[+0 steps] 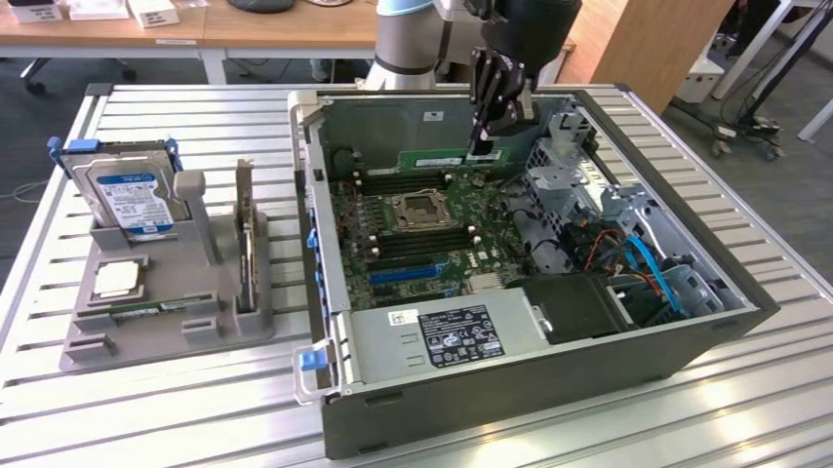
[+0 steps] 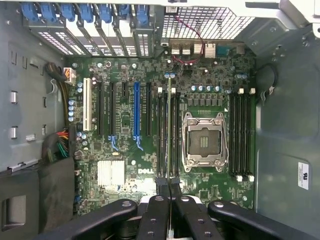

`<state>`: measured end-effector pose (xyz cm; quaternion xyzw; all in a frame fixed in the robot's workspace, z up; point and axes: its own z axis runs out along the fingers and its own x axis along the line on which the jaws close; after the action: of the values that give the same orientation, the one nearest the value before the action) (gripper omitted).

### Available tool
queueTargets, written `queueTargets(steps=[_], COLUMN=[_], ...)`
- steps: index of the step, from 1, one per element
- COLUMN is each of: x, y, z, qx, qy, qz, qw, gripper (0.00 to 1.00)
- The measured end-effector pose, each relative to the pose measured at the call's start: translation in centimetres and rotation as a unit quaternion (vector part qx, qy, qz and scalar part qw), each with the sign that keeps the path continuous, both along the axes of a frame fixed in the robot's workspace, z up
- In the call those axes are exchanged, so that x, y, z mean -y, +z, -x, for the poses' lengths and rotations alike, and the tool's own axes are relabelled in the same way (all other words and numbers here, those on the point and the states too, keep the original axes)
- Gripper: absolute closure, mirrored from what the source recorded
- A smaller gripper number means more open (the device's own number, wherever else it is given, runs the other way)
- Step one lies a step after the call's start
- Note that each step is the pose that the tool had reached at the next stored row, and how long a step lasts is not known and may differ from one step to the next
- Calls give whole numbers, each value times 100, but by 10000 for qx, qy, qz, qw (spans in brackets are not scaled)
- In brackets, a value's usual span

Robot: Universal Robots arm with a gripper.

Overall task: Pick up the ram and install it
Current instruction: 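Pick up the ram and move it above insertion slot, then insert the ram into the slot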

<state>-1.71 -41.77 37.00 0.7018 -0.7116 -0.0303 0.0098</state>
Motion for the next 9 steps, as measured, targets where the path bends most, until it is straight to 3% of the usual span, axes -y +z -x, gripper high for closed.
queueTargets(steps=[9], x=[0], y=[-1], z=[0], qx=[0], qy=[0], qz=[-1], qw=[10000], gripper=[89])
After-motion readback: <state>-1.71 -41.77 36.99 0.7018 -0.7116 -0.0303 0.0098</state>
